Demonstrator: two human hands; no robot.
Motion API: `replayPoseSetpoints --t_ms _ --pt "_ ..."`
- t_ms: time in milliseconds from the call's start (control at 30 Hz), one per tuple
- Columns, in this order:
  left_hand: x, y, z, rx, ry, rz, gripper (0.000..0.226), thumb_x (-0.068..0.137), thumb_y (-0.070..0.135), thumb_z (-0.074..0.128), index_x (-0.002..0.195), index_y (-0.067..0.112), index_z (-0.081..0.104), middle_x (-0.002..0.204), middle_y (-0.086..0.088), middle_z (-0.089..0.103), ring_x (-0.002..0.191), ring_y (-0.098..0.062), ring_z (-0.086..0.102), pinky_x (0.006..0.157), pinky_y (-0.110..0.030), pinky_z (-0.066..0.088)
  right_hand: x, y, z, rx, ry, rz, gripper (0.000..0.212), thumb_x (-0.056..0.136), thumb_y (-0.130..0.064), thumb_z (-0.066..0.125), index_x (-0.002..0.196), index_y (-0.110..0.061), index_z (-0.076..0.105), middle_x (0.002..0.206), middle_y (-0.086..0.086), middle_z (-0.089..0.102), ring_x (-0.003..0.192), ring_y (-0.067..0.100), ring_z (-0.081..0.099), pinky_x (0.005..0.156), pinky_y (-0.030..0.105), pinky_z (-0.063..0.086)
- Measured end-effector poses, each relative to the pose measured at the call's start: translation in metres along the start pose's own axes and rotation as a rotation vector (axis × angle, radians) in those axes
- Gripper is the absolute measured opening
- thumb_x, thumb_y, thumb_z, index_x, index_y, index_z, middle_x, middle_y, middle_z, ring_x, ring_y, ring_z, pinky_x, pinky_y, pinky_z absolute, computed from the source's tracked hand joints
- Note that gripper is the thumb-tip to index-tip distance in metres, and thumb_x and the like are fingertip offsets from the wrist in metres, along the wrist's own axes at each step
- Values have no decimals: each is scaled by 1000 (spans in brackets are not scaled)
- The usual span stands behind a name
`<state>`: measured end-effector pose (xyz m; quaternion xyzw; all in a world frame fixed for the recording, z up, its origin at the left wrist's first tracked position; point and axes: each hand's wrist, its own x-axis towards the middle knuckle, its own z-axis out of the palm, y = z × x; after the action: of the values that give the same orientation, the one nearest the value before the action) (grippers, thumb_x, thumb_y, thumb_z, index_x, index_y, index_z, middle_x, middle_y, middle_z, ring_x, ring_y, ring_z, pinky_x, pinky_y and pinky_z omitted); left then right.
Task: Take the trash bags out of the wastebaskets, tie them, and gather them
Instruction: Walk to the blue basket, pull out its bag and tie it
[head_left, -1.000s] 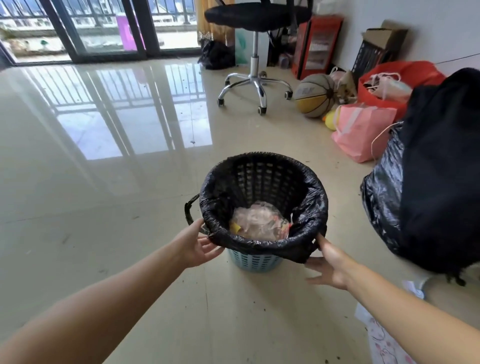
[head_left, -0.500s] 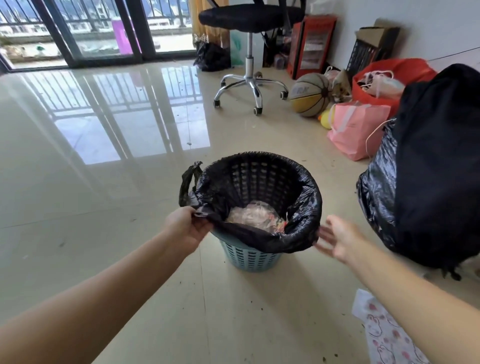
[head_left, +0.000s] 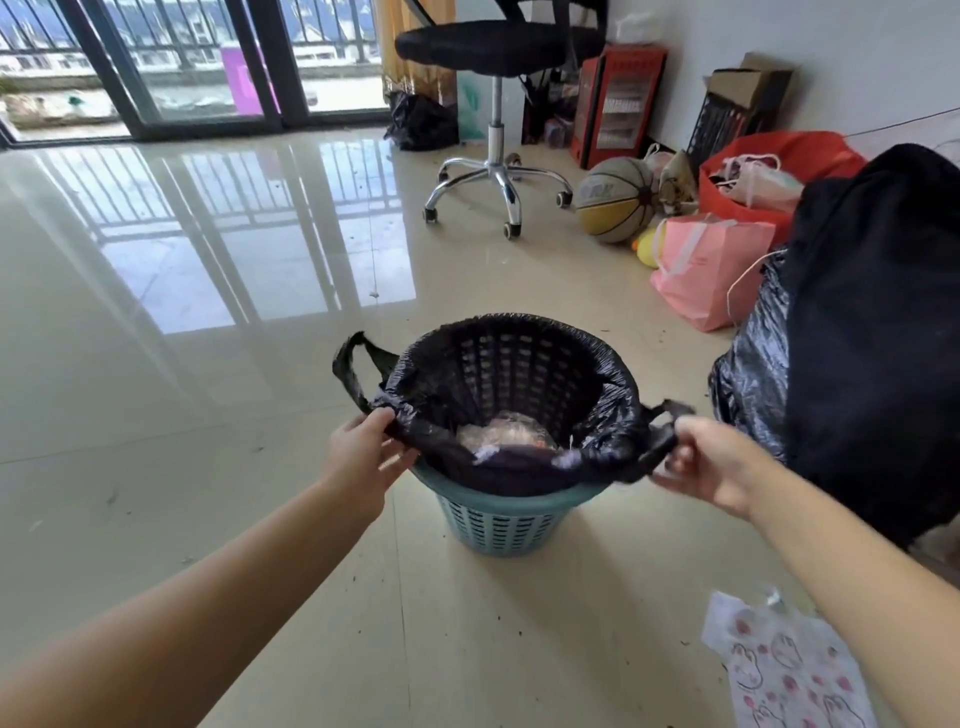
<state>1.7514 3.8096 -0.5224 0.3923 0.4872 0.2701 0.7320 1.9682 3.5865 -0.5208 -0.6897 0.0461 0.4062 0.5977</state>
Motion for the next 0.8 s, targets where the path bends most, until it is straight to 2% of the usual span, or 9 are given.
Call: replayPoseSetpoints --t_ms 133,200,300,433,533,600,667,733,800 --pt "-6 4 32 188 -110 319 10 93 14 51 88 15 60 84 -1 62 74 -11 59 58 -18 54 -9 -41 5 173 -99 -208 23 90 -12 39 73 -22 51 83 0 58 76 15 55 78 42 50" --pt "-10 6 53 317 -191 438 14 89 21 54 89 7 60 97 -9 63 83 -17 62 72 -31 58 -5 -46 30 190 -167 -255 15 92 -16 41 87 -20 55 86 0 59 74 17 56 69 37 49" --pt "-21 -3 82 657 -348 652 16 91 17 54 82 4 54 109 -8 49 88 -14 53 80 -18 48 -4 -47 76 202 -291 -279 19 93 -19 41 101 -10 56 79 4 58 67 18 54 64 33 46" --pt "-33 -21 96 891 -624 811 28 88 4 52 116 1 56 127 -6 46 117 -14 45 104 -19 34 -1 -44 116 -186 -455 -392 28 89 -29 61 110 -11 60 90 3 66 84 15 62 82 31 49" --pt "-28 -19 77 786 -743 577 36 89 -2 44 120 5 60 125 3 57 115 -3 50 97 -7 38 8 -43 113 -580 -227 -552 12 84 0 56 86 -6 67 75 9 63 73 22 57 71 34 46" --pt "-19 -9 67 593 -550 374 30 93 1 42 110 6 67 107 2 66 106 -10 60 93 -16 49 12 -41 104 -634 -131 -587 24 81 7 48 75 -5 69 71 12 63 68 22 57 67 35 47" --pt "10 7 67 361 -304 190 34 96 22 50 123 3 56 113 -7 62 114 -22 57 100 -34 49 7 -38 99 -570 -202 -565 31 84 7 48 73 -10 71 77 14 69 73 25 65 75 39 54" --pt "40 31 79 122 -289 -59 72 85 43 63 141 7 35 137 -17 44 129 -31 44 107 -44 41 1 -32 97 -473 -342 -496 34 88 8 47 79 -12 73 87 18 72 82 29 68 84 41 56" --pt "71 43 101 -18 -328 -226 76 81 37 70 138 3 34 132 -22 45 118 -31 53 96 -43 51 -3 -24 91 -413 -502 -387 32 89 11 45 88 -6 72 89 16 73 82 25 70 82 34 58"
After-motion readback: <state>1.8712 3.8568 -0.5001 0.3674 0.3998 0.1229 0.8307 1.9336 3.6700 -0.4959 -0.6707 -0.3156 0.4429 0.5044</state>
